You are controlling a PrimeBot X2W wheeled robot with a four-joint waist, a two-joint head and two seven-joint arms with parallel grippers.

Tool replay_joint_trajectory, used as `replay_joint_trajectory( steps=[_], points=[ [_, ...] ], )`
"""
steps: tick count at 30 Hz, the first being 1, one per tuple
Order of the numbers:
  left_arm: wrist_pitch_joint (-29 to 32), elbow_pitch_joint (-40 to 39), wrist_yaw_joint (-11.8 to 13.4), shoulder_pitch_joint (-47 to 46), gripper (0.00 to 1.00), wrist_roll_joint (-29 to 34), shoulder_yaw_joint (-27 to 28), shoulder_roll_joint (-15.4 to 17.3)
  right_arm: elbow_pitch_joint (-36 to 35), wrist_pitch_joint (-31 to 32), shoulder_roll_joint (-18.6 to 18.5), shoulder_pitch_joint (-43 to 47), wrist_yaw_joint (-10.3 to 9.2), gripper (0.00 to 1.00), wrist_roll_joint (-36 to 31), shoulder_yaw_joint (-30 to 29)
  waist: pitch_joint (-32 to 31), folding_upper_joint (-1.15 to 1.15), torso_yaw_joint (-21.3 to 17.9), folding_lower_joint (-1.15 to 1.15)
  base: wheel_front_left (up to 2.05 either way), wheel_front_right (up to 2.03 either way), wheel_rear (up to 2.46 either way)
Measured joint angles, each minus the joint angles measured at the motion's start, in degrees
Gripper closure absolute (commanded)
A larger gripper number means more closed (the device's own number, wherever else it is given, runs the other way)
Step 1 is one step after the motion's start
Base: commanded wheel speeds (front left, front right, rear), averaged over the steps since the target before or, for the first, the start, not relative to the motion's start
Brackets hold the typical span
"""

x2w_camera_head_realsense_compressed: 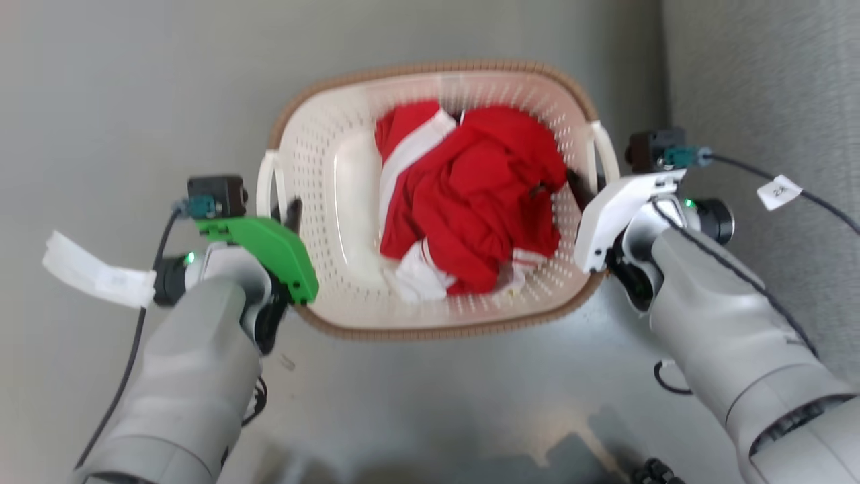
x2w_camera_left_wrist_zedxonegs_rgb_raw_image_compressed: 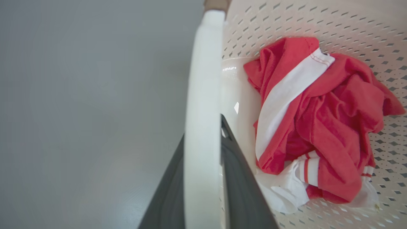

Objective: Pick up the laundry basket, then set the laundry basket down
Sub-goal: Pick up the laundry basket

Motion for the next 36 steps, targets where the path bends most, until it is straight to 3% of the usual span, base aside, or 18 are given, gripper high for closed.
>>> replay_joint_trajectory(
  steps=[16, 36],
  points=[
    [4.25, 1.27, -0.01, 7.31, 1.00, -4.94, -2.45, 0.01, -1.49, 7.37, -0.23, 7.50, -0.51, 1.00, 7.76, 5.49, -13.15, 0.00, -1.71, 0.00, 0.00, 0.00, 0.00],
    [9.35, 2.25, -0.01, 16.90, 1.00, -10.50, -5.35, 0.01, -1.76, 14.08, -0.23, 15.82, -0.89, 1.00, 12.63, 11.13, -28.90, 0.00, -3.15, 0.00, 0.00, 0.00, 0.00]
  ],
)
